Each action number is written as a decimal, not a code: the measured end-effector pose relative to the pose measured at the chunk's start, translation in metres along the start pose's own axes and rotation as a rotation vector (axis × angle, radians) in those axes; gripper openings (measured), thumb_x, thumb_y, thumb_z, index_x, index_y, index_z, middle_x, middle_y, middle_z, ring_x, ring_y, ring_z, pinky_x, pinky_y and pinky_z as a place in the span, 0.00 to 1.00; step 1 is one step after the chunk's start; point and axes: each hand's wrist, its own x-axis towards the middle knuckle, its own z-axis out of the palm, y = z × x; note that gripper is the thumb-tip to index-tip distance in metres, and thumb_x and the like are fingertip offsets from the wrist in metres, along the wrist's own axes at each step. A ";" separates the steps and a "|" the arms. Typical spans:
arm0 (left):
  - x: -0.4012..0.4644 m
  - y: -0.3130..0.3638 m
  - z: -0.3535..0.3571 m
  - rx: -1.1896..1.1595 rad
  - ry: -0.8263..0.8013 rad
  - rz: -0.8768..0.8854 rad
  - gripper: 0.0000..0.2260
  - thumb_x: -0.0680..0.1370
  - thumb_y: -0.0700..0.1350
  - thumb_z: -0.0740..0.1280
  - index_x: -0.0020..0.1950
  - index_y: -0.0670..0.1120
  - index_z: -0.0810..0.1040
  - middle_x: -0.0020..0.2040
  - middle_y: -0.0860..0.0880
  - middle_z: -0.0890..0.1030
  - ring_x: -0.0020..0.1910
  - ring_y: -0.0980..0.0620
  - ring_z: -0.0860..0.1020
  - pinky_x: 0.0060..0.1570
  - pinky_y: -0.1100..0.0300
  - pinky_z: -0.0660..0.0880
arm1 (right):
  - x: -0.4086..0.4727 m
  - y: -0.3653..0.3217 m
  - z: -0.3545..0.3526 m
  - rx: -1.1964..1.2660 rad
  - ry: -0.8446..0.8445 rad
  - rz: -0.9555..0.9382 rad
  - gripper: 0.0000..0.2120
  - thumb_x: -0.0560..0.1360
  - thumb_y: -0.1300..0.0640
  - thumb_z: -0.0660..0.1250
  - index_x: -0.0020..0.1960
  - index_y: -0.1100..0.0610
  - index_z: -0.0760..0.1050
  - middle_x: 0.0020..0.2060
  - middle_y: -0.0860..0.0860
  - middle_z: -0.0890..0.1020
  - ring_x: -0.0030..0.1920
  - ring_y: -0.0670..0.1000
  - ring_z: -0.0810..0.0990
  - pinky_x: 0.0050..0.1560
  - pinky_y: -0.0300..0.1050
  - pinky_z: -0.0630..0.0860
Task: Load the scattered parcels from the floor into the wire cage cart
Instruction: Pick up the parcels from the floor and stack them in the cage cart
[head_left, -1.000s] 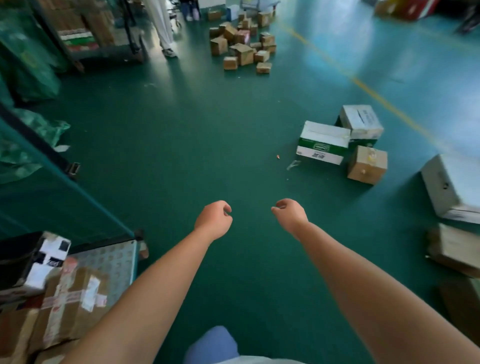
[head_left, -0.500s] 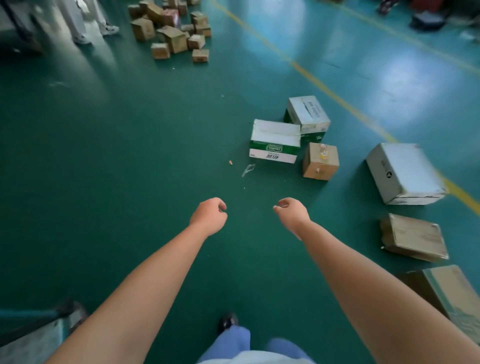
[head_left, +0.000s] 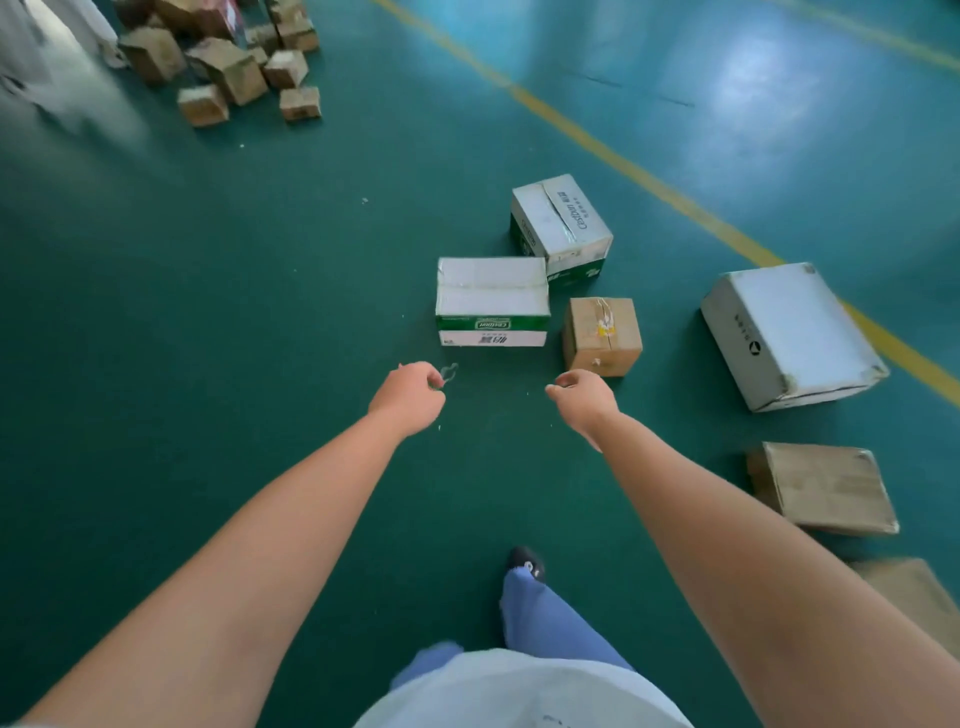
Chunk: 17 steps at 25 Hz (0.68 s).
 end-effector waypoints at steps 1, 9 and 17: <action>0.020 0.012 -0.004 -0.001 0.001 -0.019 0.09 0.78 0.41 0.60 0.56 0.50 0.75 0.58 0.49 0.77 0.56 0.47 0.76 0.55 0.54 0.75 | 0.024 -0.011 -0.012 -0.013 -0.007 -0.013 0.19 0.79 0.54 0.62 0.68 0.59 0.71 0.64 0.55 0.76 0.63 0.56 0.74 0.62 0.46 0.70; 0.206 0.073 -0.036 -0.029 -0.031 -0.070 0.10 0.78 0.40 0.60 0.57 0.49 0.75 0.56 0.50 0.76 0.52 0.47 0.76 0.52 0.55 0.74 | 0.212 -0.091 -0.061 -0.050 -0.044 0.004 0.20 0.79 0.55 0.61 0.69 0.60 0.70 0.65 0.56 0.76 0.63 0.57 0.75 0.63 0.47 0.71; 0.413 0.114 -0.052 -0.035 -0.128 -0.133 0.11 0.77 0.41 0.61 0.59 0.47 0.76 0.59 0.48 0.77 0.52 0.48 0.76 0.51 0.55 0.76 | 0.389 -0.147 -0.082 -0.091 -0.086 0.137 0.21 0.80 0.55 0.61 0.71 0.60 0.69 0.67 0.56 0.74 0.65 0.56 0.73 0.63 0.46 0.68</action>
